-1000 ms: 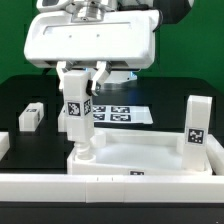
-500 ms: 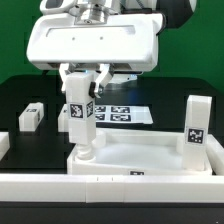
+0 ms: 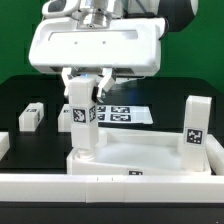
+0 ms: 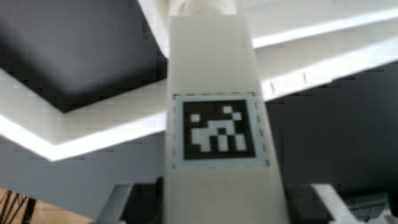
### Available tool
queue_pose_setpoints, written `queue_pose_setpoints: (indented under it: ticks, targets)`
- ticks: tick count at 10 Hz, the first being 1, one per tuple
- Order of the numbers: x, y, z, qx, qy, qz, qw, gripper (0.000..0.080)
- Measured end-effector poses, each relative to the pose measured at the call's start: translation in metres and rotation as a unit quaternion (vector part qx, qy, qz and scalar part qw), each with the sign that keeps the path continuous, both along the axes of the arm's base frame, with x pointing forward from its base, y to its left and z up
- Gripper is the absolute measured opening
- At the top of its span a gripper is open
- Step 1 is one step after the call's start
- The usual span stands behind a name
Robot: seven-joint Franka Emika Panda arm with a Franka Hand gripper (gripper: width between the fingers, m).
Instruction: Assemble desk
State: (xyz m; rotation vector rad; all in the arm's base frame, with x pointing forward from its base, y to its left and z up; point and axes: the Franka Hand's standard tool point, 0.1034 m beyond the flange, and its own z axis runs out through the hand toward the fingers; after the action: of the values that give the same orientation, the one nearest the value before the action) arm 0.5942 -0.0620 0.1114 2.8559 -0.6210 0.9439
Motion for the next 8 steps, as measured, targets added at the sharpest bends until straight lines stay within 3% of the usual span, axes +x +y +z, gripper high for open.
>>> queue_pose_setpoints:
  ticks: [7,8]
  targets:
    - [0.0020,0.0007,-0.0008,-0.003,-0.004,0.001,1.000,0.0290]
    - [0.0001,0.0015,-0.0044,0.001,0.005,0.002,1.000,0.0402]
